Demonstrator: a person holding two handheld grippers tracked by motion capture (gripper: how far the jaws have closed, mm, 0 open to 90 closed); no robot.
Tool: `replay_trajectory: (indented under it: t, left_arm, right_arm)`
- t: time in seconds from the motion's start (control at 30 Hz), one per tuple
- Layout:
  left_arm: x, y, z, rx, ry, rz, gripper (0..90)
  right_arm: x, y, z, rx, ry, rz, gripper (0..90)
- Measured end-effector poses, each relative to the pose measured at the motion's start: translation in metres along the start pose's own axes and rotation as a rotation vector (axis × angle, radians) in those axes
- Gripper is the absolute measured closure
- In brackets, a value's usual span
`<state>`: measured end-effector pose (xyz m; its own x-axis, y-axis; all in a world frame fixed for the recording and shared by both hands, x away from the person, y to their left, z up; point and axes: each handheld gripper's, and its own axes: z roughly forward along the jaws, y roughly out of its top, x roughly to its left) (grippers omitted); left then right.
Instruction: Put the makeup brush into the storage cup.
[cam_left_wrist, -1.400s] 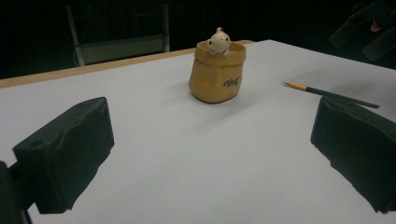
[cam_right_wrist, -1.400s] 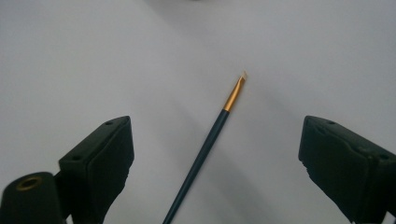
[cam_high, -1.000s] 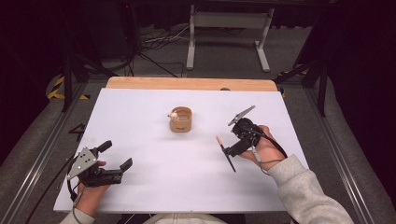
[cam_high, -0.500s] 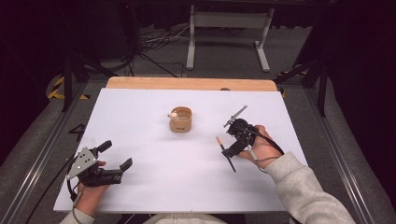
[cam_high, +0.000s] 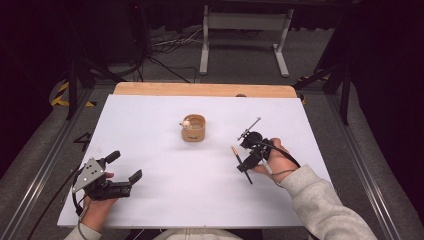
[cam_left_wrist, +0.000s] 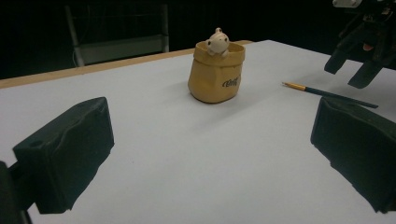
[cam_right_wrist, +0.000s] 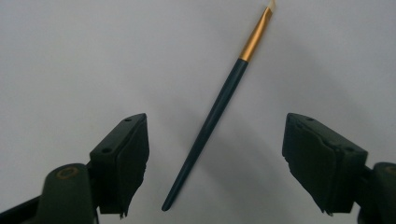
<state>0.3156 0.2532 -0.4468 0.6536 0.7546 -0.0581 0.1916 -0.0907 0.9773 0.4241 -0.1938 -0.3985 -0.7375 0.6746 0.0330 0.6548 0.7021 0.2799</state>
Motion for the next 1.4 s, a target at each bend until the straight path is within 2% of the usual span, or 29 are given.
replay_trajectory:
  t: [0.17, 0.33, 0.63, 1.03, 1.4]
  left_arm:
    - [0.0, 0.0, 0.0, -0.002, -0.003, -0.005, 0.2]
    - [0.0, 0.0, 0.0, -0.001, -0.002, -0.003, 0.2]
    - [0.0, 0.001, -0.001, -0.006, -0.006, -0.003, 0.2]
    - [0.0, 0.0, 0.0, -0.004, -0.008, -0.002, 0.2]
    - [0.0, 0.0, 0.0, -0.001, -0.01, -0.007, 0.2]
  right_arm:
    - [0.002, -0.001, 0.006, 0.024, -0.01, 0.003, 27.6]
    - [0.004, 0.0, 0.011, 0.051, -0.021, 0.006, 40.3]
    - [0.003, 0.0, 0.017, 0.083, -0.036, 0.018, 52.3]
    - [0.004, 0.001, 0.021, 0.107, -0.039, 0.017, 64.4]
    - [0.005, 0.003, 0.022, 0.127, -0.066, 0.026, 81.9]
